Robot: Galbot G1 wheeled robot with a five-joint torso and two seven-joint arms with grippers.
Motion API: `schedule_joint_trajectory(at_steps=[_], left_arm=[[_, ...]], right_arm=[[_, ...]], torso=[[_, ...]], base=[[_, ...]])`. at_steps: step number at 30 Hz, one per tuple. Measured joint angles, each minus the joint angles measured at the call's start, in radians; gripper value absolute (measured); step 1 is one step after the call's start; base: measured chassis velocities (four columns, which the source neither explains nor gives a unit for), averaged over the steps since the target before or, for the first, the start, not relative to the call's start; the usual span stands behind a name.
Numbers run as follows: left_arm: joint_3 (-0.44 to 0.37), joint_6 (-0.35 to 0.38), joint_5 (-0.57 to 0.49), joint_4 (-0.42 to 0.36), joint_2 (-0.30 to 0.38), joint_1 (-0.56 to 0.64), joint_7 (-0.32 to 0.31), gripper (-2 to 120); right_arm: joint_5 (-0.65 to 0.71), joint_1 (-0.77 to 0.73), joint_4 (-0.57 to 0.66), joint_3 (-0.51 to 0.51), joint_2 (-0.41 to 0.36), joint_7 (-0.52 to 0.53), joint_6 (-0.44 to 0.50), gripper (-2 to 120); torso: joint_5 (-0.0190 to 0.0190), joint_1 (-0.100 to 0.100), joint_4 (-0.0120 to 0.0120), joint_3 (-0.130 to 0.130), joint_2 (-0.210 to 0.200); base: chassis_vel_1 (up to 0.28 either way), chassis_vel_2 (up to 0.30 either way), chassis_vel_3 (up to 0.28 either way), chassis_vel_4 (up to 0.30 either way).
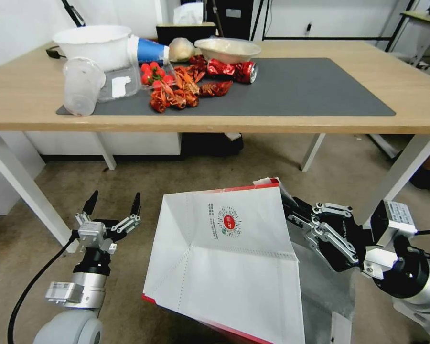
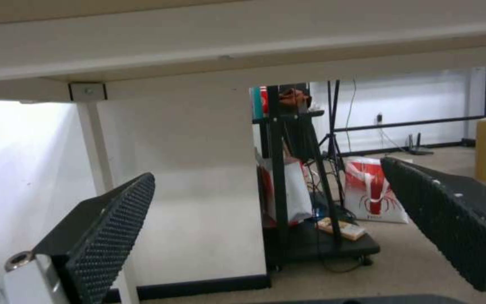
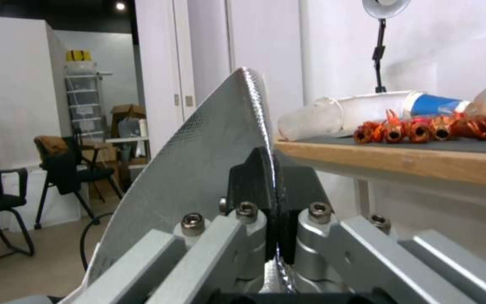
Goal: Pick up the food delivery bag from the floor and place it on the table.
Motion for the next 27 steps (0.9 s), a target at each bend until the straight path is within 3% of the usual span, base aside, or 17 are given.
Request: schedule_joint_trajectory(at_steps=[27], left_arm=[[-0.014,0.026,0.026,-0.022,0.001,0.012,-0.004,100]], right_arm=[[0.0,-0.007,0.0,0.001,0.025,-0.039,0.005,0]], torso=[[0.0,0.029,0.0,0.079,0.108]], base=[[0.0,0.0,0.0,0.0]])
